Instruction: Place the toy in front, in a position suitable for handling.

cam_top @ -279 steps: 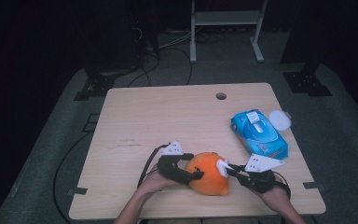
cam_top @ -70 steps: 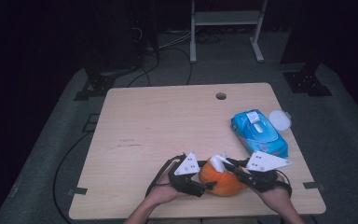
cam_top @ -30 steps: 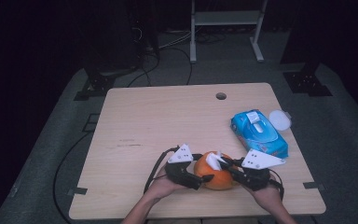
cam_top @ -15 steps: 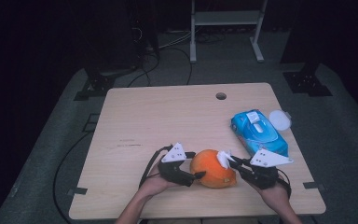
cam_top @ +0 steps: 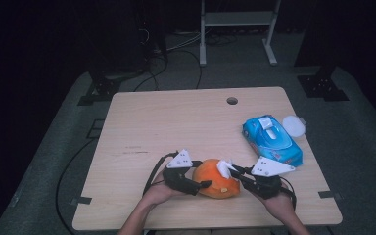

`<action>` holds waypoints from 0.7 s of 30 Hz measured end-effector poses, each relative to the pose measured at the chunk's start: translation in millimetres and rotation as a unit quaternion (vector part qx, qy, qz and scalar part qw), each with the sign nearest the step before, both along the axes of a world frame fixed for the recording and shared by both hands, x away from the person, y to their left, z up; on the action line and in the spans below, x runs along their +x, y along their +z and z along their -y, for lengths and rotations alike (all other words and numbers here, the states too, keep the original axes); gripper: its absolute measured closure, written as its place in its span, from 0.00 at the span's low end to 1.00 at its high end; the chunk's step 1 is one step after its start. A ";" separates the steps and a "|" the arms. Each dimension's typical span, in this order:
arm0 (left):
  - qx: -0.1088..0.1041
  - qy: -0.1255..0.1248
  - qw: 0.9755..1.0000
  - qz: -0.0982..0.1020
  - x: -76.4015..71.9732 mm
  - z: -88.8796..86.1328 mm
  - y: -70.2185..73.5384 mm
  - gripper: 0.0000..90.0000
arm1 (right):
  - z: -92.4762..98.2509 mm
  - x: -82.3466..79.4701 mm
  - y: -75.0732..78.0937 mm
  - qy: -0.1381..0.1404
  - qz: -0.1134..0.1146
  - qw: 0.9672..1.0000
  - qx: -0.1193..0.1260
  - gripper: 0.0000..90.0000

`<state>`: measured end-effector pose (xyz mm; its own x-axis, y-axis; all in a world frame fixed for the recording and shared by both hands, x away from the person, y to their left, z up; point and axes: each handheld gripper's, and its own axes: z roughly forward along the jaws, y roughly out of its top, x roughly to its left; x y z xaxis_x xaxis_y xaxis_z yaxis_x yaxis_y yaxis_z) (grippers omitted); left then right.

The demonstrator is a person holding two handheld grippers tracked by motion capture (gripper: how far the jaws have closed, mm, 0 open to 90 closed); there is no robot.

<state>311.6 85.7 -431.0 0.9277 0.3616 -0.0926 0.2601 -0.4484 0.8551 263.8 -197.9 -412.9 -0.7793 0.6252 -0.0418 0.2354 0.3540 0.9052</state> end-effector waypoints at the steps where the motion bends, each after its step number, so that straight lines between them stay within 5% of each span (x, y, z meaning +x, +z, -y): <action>1: 0.005 0.000 1.000 -0.002 0.5 -1.8 -0.7 0.27 | 2.9 -0.4 -1.1 -0.002 -0.001 1.000 -0.002 0.91; 7: 0.009 -0.003 1.000 -0.009 -0.2 -6.2 -2.9 0.26 | 13.3 -6.3 -8.2 -0.007 -0.016 1.000 -0.012 0.91; 15: 0.012 0.002 1.000 -0.016 0.9 -6.8 -4.0 0.26 | -10.4 -21.8 1.8 0.035 0.003 0.999 -0.014 0.91; 21: 0.010 0.002 1.000 -0.021 1.8 -9.3 -4.2 0.26 | -2.0 -18.7 -2.4 0.022 -0.002 1.000 -0.021 0.91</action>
